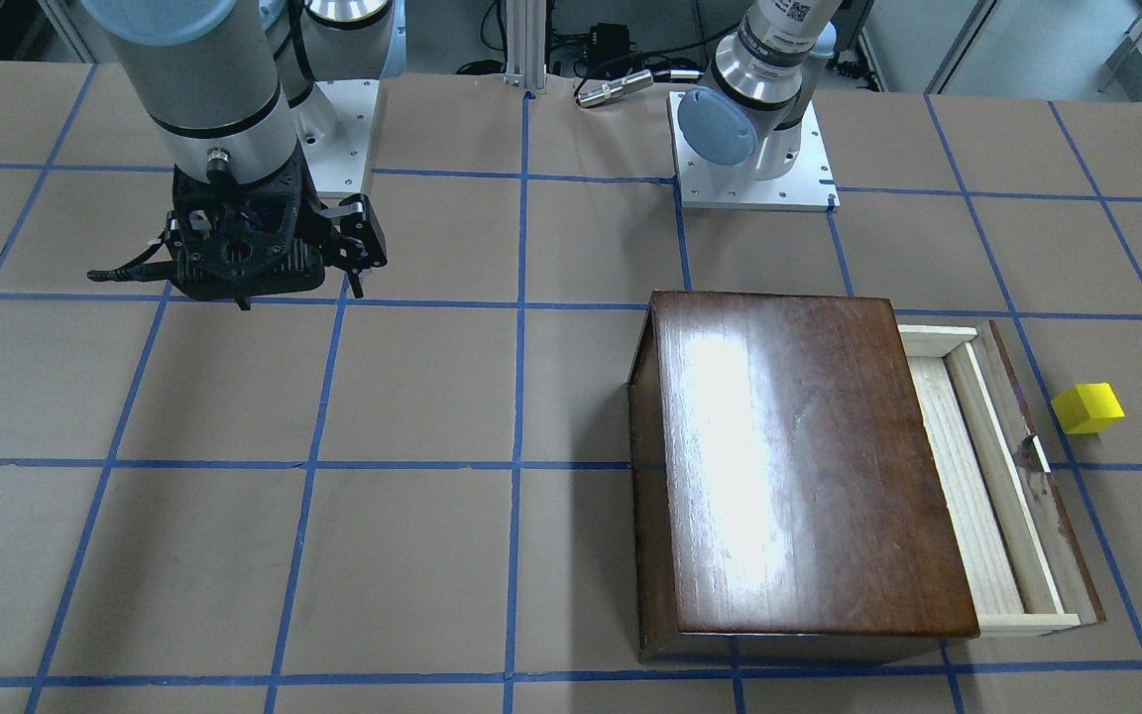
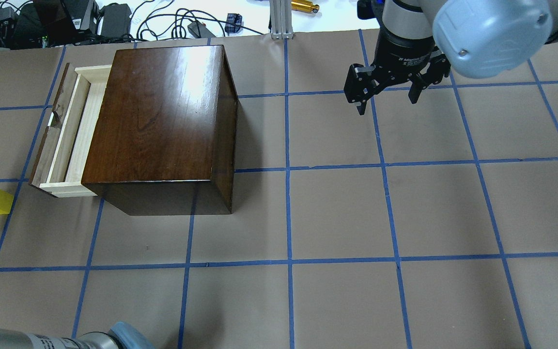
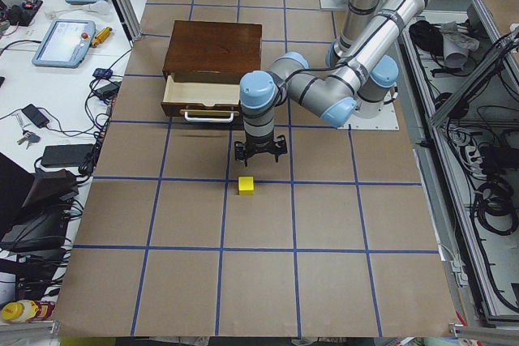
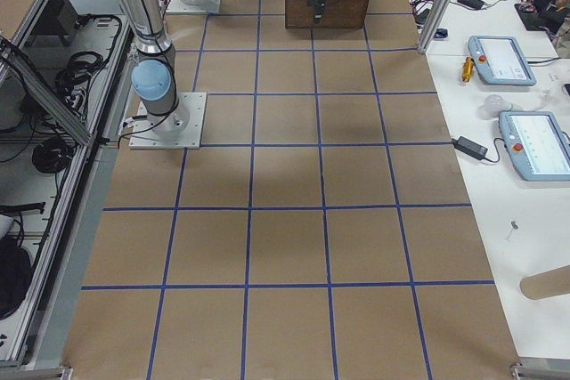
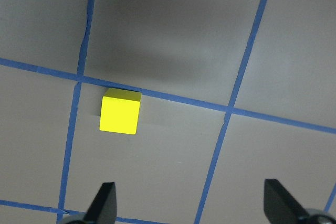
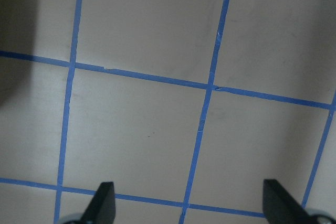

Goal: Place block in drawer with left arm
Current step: 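Lower the left gripper over the yellow cube and close on it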

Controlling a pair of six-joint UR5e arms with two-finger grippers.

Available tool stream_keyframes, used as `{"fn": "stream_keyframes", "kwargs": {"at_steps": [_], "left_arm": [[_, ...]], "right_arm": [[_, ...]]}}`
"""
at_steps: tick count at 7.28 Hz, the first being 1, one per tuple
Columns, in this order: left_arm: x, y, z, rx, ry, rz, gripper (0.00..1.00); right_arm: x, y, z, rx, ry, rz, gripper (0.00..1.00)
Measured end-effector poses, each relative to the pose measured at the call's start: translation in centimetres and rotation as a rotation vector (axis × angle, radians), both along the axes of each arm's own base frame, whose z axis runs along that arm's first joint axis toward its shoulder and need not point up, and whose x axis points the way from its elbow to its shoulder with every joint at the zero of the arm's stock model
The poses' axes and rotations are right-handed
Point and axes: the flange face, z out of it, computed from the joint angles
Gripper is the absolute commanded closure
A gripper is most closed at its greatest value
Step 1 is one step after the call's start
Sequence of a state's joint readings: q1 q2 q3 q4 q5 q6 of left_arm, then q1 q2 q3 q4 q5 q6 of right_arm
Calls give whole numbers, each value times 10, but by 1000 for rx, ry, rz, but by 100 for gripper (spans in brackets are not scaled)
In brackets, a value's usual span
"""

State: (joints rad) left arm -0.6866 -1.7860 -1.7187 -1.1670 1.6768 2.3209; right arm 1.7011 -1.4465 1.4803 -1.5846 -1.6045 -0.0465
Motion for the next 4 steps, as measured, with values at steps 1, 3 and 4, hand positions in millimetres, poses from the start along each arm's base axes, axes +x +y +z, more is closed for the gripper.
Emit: {"fn": "stream_keyframes", "kwargs": {"at_steps": [1, 3, 4], "left_arm": [[6, -6, -20, 5, 20, -19, 0], [16, -16, -55, 5, 50, -57, 0], [20, -22, -71, -4, 70, -77, 0]], "right_arm": [[0, 0, 0, 0, 0, 0, 0], [0, 0, 0, 0, 0, 1, 0], [0, 0, 0, 0, 0, 1, 0]]}}
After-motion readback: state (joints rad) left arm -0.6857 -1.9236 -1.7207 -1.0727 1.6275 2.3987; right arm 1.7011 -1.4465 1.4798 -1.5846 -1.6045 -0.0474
